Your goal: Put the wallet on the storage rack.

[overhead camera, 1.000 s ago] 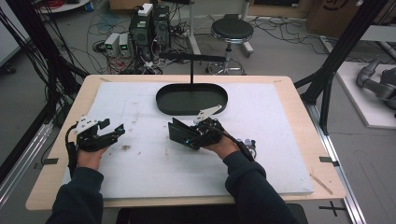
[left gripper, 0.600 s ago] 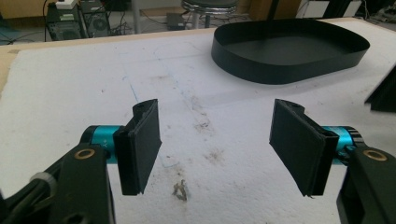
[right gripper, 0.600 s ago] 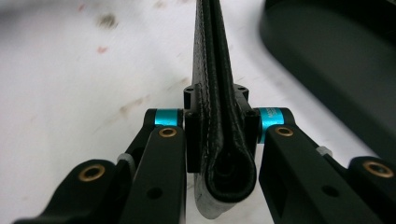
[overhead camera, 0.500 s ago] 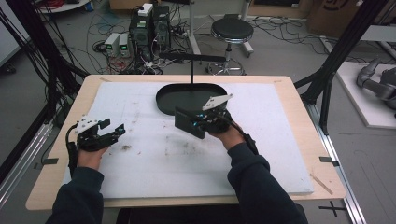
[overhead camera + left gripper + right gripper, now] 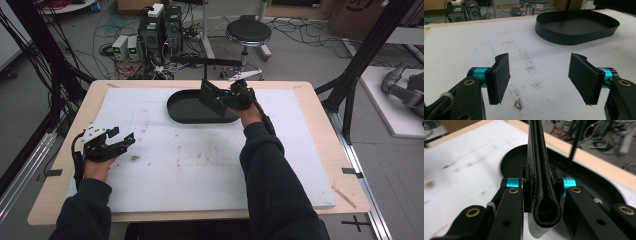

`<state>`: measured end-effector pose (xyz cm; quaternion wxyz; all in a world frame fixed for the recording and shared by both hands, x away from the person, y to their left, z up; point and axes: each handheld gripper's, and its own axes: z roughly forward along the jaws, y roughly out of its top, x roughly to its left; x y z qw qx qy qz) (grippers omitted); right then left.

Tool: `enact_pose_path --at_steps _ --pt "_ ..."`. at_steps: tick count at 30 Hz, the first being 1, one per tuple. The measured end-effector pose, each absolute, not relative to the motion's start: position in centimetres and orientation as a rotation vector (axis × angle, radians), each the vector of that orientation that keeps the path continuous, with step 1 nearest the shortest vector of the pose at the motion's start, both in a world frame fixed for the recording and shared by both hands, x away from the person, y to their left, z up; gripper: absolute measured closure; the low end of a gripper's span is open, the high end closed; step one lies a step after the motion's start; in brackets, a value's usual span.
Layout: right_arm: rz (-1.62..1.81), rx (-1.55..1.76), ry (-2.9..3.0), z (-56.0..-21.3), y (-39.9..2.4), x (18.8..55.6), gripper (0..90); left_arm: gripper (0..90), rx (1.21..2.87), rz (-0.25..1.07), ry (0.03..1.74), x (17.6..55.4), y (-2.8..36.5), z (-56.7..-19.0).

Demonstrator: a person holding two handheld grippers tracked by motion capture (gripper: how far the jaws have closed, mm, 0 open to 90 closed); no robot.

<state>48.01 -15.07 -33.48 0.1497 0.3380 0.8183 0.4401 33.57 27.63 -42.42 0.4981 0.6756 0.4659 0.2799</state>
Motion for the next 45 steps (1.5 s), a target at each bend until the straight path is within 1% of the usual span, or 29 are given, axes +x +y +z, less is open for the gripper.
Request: enact_pose_path --at_steps 2,8,10,11,14,15,16,17,20,22,26,27,28,29,31,32,38,39,41,45 --pt "1.240 1.028 2.343 -34.2 -14.4 49.5 78.5 33.4 1.642 0.680 1.124 33.6 27.5 -42.4" --pt "1.164 1.093 2.354 -35.8 -12.8 51.7 78.3 33.4 1.639 0.678 1.117 33.6 27.5 -42.5" --pt "1.191 1.133 2.355 -36.6 -12.5 52.3 78.3 33.4 1.647 0.674 1.113 33.6 27.5 -42.5" --pt "1.238 1.196 2.377 -37.6 -12.4 52.9 78.2 33.4 1.647 0.673 1.113 33.6 27.5 -42.5" --pt "1.305 1.271 2.346 -38.2 -12.5 53.2 77.4 33.4 1.653 0.674 1.109 33.6 27.4 -42.5" --pt "1.304 1.278 2.330 -38.3 -12.5 53.2 76.4 33.4 1.652 0.672 1.108 33.6 27.4 -42.5" --pt "1.255 1.287 2.295 -38.4 -12.5 53.3 70.4 33.4 1.651 0.673 1.108 33.6 27.4 -42.5" --pt "1.219 1.291 2.281 -38.4 -12.6 53.4 67.9 33.4 1.649 0.672 1.109 33.6 27.5 -42.5" --pt "1.150 1.319 2.261 -38.5 -13.0 53.5 69.9 33.4 1.648 0.674 1.110 33.6 27.6 -42.5" --pt "1.130 1.345 2.248 -38.4 -13.7 53.6 76.2 33.4 1.647 0.674 1.111 33.6 27.5 -42.5" --pt "1.103 1.360 2.235 -38.4 -14.1 53.7 77.0 33.4 1.654 0.674 1.109 33.6 27.4 -42.5" --pt "1.094 1.353 2.238 -38.4 -14.1 53.8 75.4 33.4 1.655 0.674 1.110 33.6 27.4 -42.5" --pt "1.055 1.332 2.217 -38.3 -14.1 53.7 57.0 33.4 1.651 0.675 1.110 33.6 27.4 -42.5" --pt "1.046 1.334 2.193 -38.3 -14.1 53.7 50.8 33.4 1.649 0.674 1.110 33.6 27.4 -42.5" --pt "1.044 1.335 2.180 -38.2 -14.3 53.7 50.2 33.4 1.649 0.676 1.112 33.6 27.5 -42.5" --pt "1.063 1.325 2.187 -38.0 -14.6 53.7 52.3 33.4 1.646 0.673 1.113 33.6 27.6 -42.5" --pt "1.103 1.307 2.138 -35.5 -16.8 52.7 44.3 33.4 1.641 0.667 1.107 33.6 27.5 -42.5" --pt "1.106 1.283 2.144 -34.5 -17.8 52.0 40.6 33.2 1.639 0.669 1.106 33.6 27.5 -42.4" --pt "1.102 1.264 2.149 -34.1 -18.2 51.7 39.8 32.7 1.634 0.666 1.106 33.5 27.5 -42.4" --pt "1.175 1.117 2.172 -32.3 -20.7 48.9 37.8 28.1 1.624 0.652 1.110 33.5 27.5 -42.5"
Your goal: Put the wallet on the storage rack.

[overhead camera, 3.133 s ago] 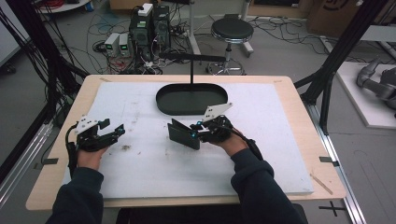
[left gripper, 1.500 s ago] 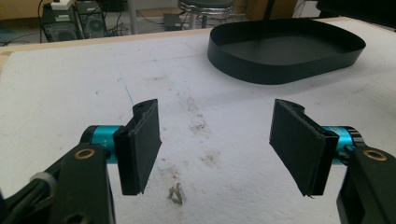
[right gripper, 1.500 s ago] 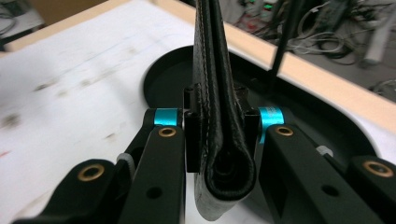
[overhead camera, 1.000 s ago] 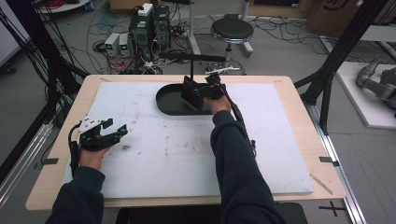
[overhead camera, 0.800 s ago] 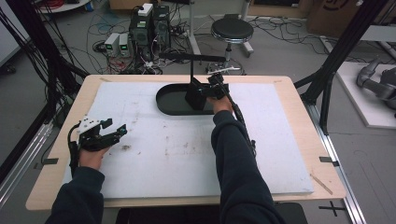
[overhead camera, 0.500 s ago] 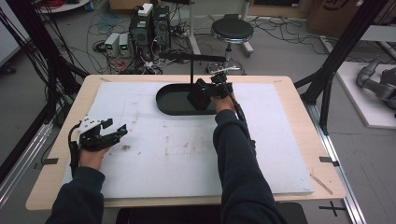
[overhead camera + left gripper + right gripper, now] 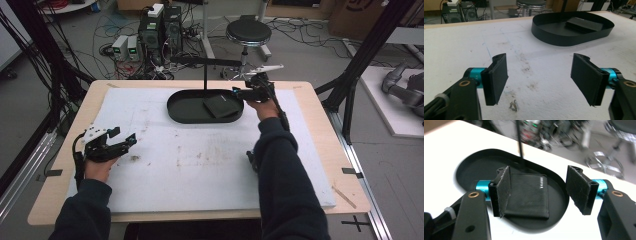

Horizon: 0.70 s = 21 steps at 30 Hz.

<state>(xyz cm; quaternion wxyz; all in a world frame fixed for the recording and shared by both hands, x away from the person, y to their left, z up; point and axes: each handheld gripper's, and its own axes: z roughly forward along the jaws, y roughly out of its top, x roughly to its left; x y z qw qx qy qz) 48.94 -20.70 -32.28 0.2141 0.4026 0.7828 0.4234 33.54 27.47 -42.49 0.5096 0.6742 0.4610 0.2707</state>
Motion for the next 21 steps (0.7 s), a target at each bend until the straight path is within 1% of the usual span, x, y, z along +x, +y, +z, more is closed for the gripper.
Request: enact_pose_path --at_steps 3,5,7,8,11,15,21 --pt "1.202 1.059 2.154 -31.5 -23.2 46.2 28.5 24.6 1.603 0.652 1.104 33.5 27.4 -42.4" --pt "1.168 1.055 2.152 -31.4 -24.5 44.8 24.7 22.0 1.588 0.653 1.091 33.5 27.3 -42.4" --pt "1.154 1.024 2.153 -31.6 -25.7 43.2 20.8 22.0 1.583 0.654 1.088 33.5 27.4 -42.3" --pt "1.104 1.041 2.160 -31.6 -26.1 42.6 20.2 22.0 1.584 0.656 1.087 33.5 27.4 -42.4" --pt "1.105 0.958 2.144 -32.3 -27.4 40.3 20.2 22.1 1.585 0.662 1.087 33.6 27.4 -42.3" --pt "1.100 0.972 2.112 -33.6 -28.7 37.9 20.2 22.2 1.594 0.661 1.080 33.5 27.2 -42.3" --pt "1.104 1.020 2.121 -35.7 -29.3 36.3 20.2 22.6 1.612 0.663 1.070 33.3 26.8 -42.2"
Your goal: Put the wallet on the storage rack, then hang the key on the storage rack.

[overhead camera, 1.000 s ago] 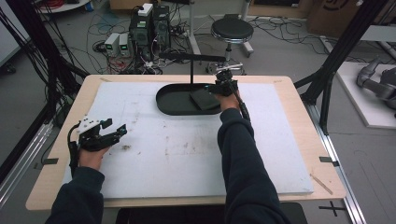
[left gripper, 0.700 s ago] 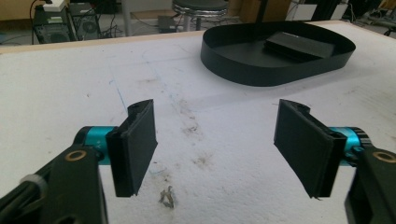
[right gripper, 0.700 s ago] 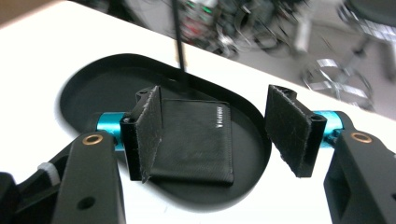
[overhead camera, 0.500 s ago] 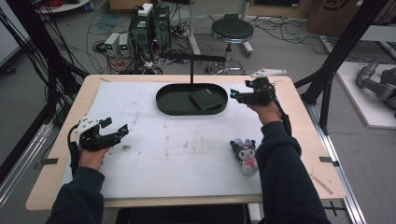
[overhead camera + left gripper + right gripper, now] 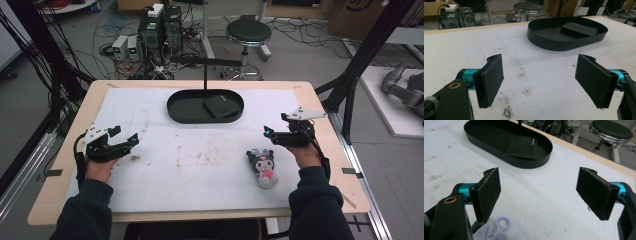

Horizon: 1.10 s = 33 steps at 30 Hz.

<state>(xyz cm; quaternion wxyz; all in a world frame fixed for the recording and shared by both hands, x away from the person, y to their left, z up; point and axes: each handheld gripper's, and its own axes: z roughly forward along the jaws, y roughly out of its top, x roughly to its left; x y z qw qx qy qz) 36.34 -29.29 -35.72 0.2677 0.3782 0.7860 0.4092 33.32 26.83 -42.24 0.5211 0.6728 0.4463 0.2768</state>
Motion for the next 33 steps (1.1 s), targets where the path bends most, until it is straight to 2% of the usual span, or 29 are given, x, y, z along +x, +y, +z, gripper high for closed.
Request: enact_pose_path --at_steps 8,26,33 --pt "1.095 1.013 2.116 -35.9 -28.6 35.3 20.2 23.3 1.624 0.665 1.061 33.6 26.4 -42.4" --pt "1.038 1.110 2.128 -38.7 -28.4 31.7 20.4 23.9 1.638 0.677 1.076 33.5 26.4 -42.3" --pt "0.872 1.088 2.256 -39.6 -25.8 30.5 20.4 24.2 1.654 0.673 1.075 33.5 26.1 -42.4"
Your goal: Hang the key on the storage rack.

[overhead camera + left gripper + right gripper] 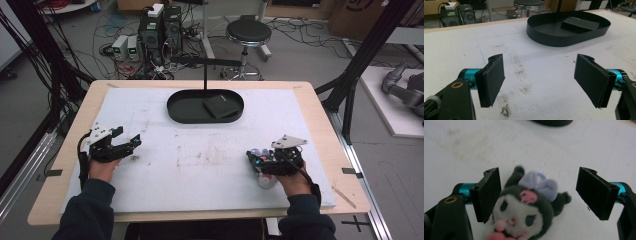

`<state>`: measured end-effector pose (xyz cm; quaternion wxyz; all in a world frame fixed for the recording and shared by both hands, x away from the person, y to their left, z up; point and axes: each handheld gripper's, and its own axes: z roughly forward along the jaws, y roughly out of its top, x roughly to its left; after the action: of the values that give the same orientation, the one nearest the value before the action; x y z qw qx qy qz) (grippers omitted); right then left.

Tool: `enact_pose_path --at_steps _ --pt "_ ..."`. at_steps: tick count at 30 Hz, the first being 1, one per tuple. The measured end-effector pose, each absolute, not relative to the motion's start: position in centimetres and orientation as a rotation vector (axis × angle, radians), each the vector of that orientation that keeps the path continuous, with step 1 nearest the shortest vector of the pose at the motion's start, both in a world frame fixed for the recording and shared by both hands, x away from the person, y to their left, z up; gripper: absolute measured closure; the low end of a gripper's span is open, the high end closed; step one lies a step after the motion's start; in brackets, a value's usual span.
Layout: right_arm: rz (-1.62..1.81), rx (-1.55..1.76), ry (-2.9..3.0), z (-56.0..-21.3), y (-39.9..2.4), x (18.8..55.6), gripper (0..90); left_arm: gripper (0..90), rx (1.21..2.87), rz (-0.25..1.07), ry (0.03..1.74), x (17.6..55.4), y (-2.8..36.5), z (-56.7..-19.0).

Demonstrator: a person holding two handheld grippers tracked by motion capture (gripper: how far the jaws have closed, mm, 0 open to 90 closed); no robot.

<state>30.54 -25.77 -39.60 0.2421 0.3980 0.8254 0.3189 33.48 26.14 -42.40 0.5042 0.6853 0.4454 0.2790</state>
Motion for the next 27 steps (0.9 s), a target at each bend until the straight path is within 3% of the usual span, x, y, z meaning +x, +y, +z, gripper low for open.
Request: enact_pose_path --at_steps 3,8,11,17,22,27 --pt "0.779 1.103 2.339 -41.2 -24.8 30.8 21.2 24.4 1.659 0.675 1.069 33.4 26.0 -42.4" --pt "0.753 1.096 2.405 -41.8 -24.3 31.6 36.8 24.4 1.658 0.678 1.078 33.3 26.1 -42.4" --pt "0.739 0.977 2.440 -41.5 -24.3 32.4 39.4 24.5 1.656 0.678 1.084 33.2 26.2 -42.4" --pt "0.749 0.618 2.484 -41.5 -24.8 34.8 35.1 24.8 1.659 0.681 1.087 33.3 26.3 -42.5" --pt "0.805 0.802 2.405 -41.3 -25.3 35.2 22.0 24.9 1.661 0.679 1.088 33.2 26.3 -42.5" --pt "0.862 0.973 2.257 -40.1 -25.7 33.6 21.7 24.9 1.672 0.676 1.086 33.2 26.0 -42.6"
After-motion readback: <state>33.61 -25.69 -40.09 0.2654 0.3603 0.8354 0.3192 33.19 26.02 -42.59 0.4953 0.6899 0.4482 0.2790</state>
